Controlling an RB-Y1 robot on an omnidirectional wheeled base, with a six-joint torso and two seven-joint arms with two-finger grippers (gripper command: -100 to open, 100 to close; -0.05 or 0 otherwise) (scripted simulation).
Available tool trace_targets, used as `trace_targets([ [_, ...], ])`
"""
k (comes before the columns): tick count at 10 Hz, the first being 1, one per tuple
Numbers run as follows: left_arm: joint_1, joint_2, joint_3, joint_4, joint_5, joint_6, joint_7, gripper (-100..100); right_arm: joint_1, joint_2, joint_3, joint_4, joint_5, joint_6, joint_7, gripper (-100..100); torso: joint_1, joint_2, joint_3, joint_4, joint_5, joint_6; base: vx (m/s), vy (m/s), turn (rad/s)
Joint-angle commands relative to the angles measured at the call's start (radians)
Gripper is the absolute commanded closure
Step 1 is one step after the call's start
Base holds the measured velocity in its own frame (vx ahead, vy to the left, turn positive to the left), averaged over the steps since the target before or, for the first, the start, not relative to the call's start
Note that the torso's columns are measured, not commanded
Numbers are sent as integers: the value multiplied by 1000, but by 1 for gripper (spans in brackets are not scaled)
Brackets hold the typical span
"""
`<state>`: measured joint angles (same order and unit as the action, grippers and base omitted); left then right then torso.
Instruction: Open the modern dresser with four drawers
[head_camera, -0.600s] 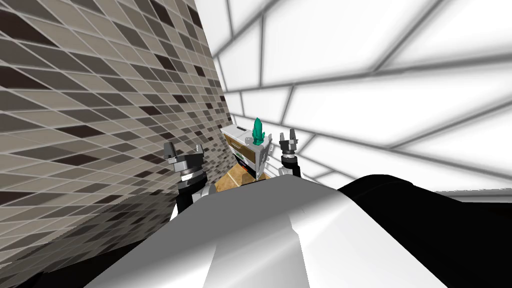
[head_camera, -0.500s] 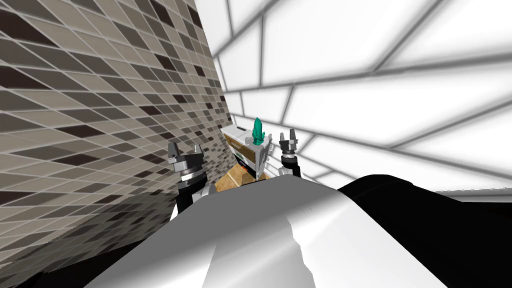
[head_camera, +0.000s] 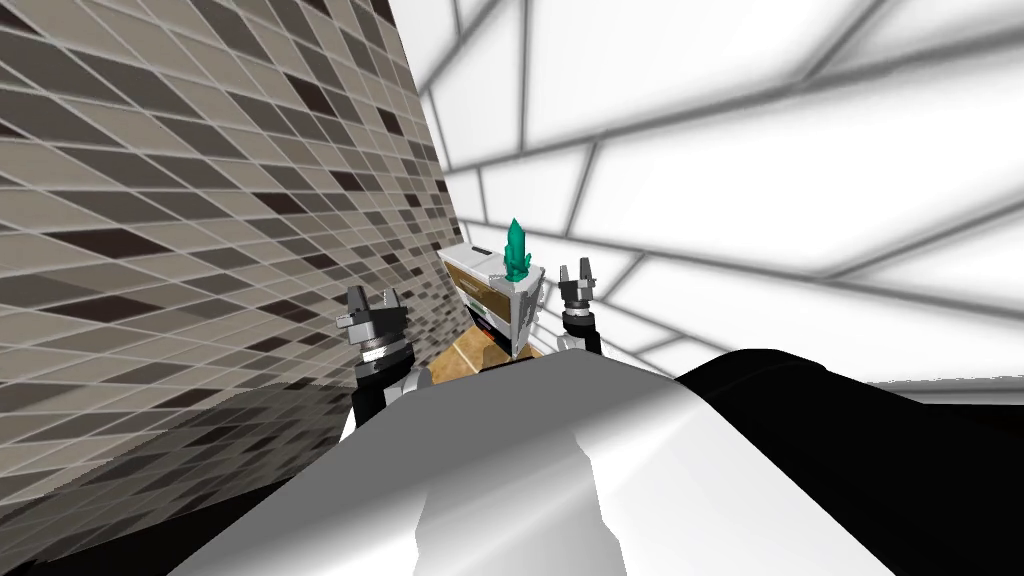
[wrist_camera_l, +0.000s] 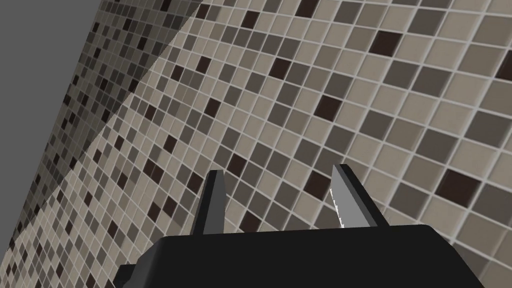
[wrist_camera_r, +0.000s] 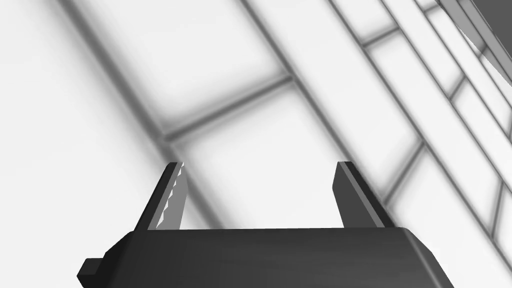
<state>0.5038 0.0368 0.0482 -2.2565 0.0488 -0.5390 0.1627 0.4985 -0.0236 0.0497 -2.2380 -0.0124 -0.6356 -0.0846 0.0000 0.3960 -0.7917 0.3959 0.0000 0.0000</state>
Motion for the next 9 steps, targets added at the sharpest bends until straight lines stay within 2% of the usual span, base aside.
trace_targets([
  [1, 0, 0, 0, 0, 0, 0, 0, 0, 0, 0, 0, 0, 0, 0, 0, 0, 0, 74, -147, 74, 0, 0, 0, 0, 0],
  [3, 0, 0, 0, 0, 0, 0, 0, 0, 0, 0, 0, 0, 0, 0, 0, 0, 0, 222, -443, 221, 0, 0, 0, 0, 0],
  [4, -6, 33, -9, 20, -5, 2, -2, -100, 0, 0, 0, 0, 0, 0, 0, 0, 0, 295, -590, 295, 0, 0, 14, 19, -71],
  [6, -20, 70, -31, 68, -16, 6, -8, -100, 0, 0, 0, 0, 0, 0, 0, 0, 2, 338, -679, 338, 0, 0, 29, 42, -105],
  [9, -39, 87, -60, 134, -32, 12, -16, -100, 0, 0, 0, 0, 0, 0, 0, 0, 1, 342, -684, 342, 0, 0, 36, 64, -125],
])
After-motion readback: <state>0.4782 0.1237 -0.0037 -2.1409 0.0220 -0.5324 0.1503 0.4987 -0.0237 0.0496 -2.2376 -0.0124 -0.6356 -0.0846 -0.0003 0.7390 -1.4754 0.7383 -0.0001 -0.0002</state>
